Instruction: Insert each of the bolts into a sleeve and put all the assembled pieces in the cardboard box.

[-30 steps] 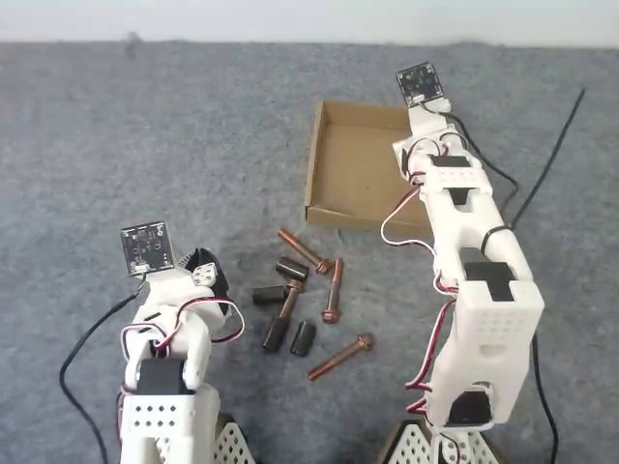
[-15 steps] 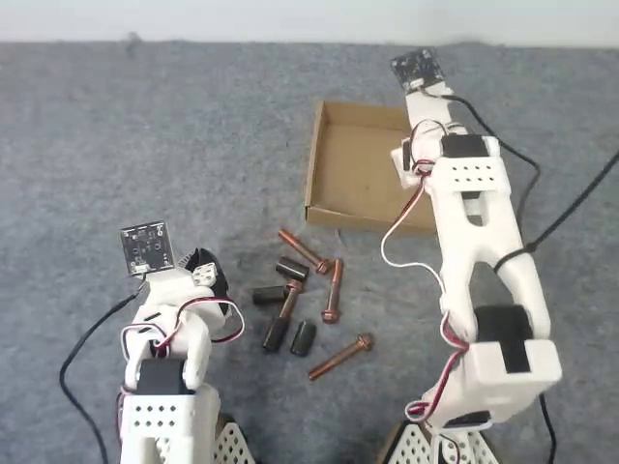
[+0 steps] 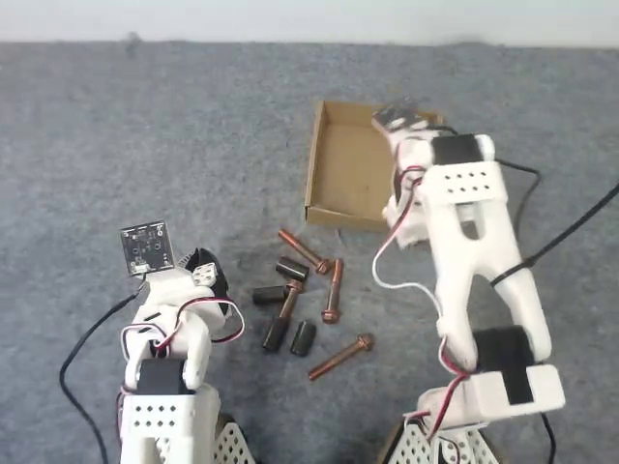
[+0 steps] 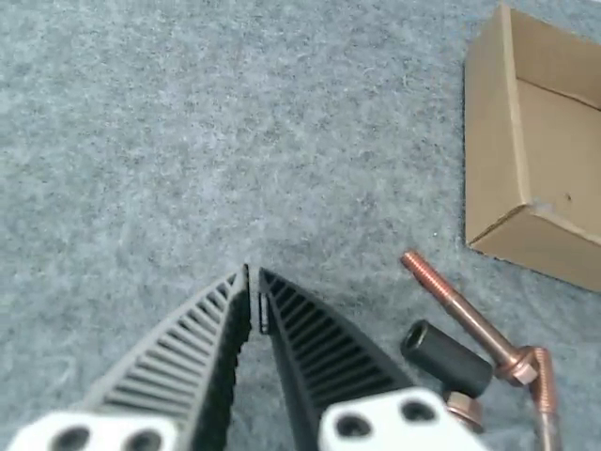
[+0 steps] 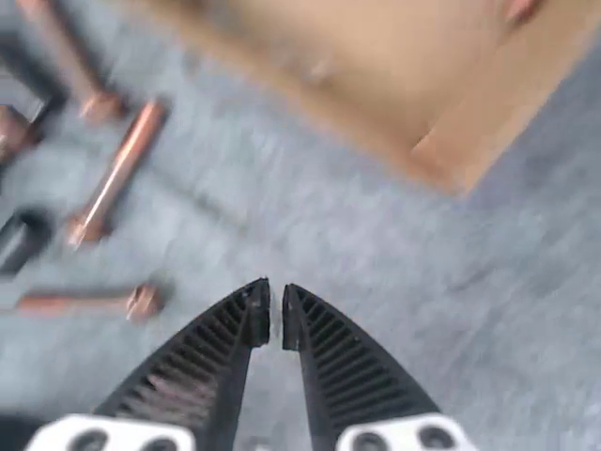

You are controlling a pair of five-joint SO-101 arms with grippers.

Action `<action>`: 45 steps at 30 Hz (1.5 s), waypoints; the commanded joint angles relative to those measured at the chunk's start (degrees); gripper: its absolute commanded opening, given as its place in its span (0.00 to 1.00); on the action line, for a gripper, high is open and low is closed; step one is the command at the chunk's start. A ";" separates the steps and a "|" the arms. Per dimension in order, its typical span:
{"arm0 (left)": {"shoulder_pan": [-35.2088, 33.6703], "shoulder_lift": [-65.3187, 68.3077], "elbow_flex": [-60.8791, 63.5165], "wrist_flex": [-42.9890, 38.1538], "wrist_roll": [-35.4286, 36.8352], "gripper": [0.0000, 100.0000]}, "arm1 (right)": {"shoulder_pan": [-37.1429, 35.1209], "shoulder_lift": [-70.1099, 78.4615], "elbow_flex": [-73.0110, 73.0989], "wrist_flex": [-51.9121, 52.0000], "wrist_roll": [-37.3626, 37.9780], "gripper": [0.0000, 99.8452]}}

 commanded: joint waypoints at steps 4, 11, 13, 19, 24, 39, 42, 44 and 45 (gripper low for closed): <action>-0.35 -1.14 -0.84 -1.85 -0.97 0.01 | -5.67 -7.08 -1.76 7.43 -1.58 0.01; -0.35 -1.14 -0.84 -1.85 -0.97 0.01 | -13.49 -15.16 9.58 5.58 -10.29 0.01; -0.35 -1.14 -0.84 -1.85 -0.97 0.01 | -16.31 -17.80 13.27 4.18 -11.96 0.01; -0.35 -1.14 -0.84 -1.85 -0.97 0.01 | -24.40 -24.31 23.38 -1.36 -14.51 0.01; -0.35 -1.14 -0.84 -1.85 -0.97 0.01 | -31.60 -26.24 29.27 -6.73 -14.51 0.01; -0.26 -1.14 -0.84 -1.93 -0.97 0.01 | -38.99 -26.24 36.22 -22.64 -19.52 0.01; -0.26 -1.14 -0.84 -1.93 -0.97 0.01 | -40.13 -26.15 37.01 -26.86 -21.71 0.01; -0.26 -1.14 -0.84 -1.93 -0.97 0.01 | -42.95 -26.07 39.03 -30.29 -22.24 0.01; -0.26 -1.14 -0.84 -1.93 -0.97 0.01 | -44.44 -26.07 40.09 -31.78 -22.24 0.01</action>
